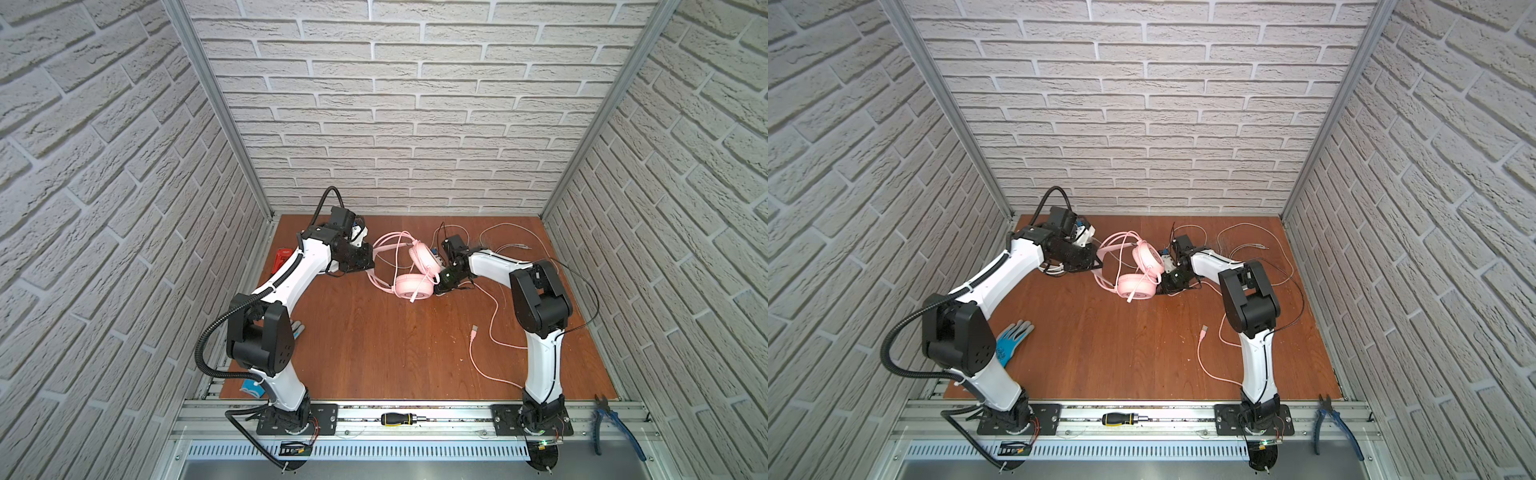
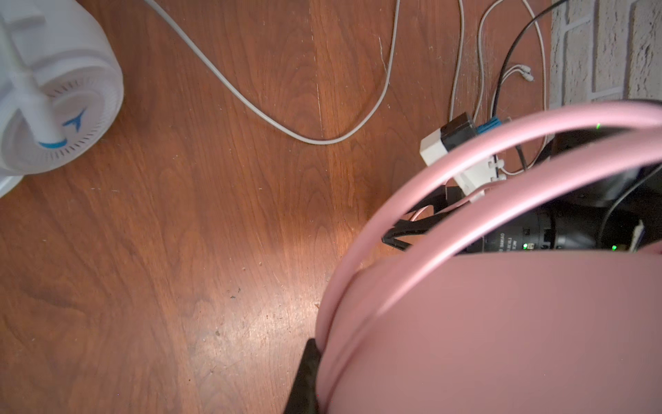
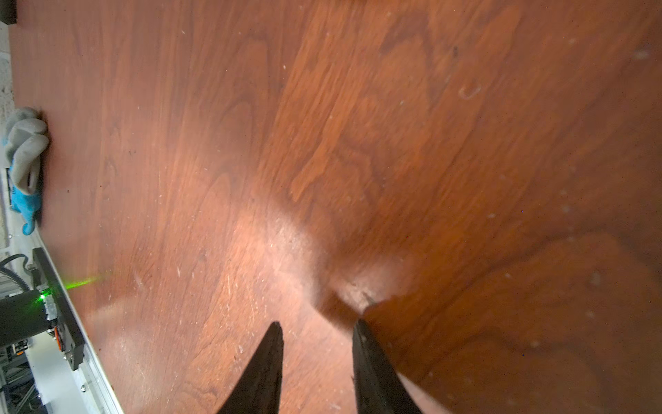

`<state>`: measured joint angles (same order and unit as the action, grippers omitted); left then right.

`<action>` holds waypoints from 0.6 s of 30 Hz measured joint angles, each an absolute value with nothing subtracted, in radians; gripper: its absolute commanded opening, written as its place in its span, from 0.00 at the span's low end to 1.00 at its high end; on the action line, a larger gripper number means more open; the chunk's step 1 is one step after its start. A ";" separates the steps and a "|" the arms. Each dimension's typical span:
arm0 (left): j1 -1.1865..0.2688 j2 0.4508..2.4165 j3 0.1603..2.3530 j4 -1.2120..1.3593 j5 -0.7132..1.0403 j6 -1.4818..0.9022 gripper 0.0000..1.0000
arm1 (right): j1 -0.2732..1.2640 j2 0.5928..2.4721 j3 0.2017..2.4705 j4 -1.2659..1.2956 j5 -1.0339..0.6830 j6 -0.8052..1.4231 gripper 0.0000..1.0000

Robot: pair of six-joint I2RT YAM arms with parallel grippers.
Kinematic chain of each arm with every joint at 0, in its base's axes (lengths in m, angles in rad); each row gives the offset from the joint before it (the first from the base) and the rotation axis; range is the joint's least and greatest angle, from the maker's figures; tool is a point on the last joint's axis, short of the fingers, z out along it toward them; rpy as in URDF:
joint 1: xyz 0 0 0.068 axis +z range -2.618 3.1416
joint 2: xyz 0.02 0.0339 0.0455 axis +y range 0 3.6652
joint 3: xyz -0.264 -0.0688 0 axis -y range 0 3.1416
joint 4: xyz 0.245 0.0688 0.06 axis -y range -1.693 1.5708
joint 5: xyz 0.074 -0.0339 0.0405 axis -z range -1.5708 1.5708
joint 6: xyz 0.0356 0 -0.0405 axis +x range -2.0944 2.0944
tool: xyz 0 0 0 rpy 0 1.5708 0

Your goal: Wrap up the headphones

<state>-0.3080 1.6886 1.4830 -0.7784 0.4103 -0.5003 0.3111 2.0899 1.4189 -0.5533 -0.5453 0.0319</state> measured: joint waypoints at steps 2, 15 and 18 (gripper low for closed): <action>-0.303 1.688 1.483 -0.775 0.403 -0.511 0.00 | 0.311 2.079 1.398 -0.542 -0.552 0.031 0.35; -0.261 1.688 1.484 -0.744 0.353 -0.573 0.00 | 0.311 2.039 1.327 -0.513 -0.567 0.030 0.34; -0.253 1.688 1.486 -0.735 0.346 -0.587 0.00 | 0.311 2.035 1.318 -0.512 -0.567 0.030 0.33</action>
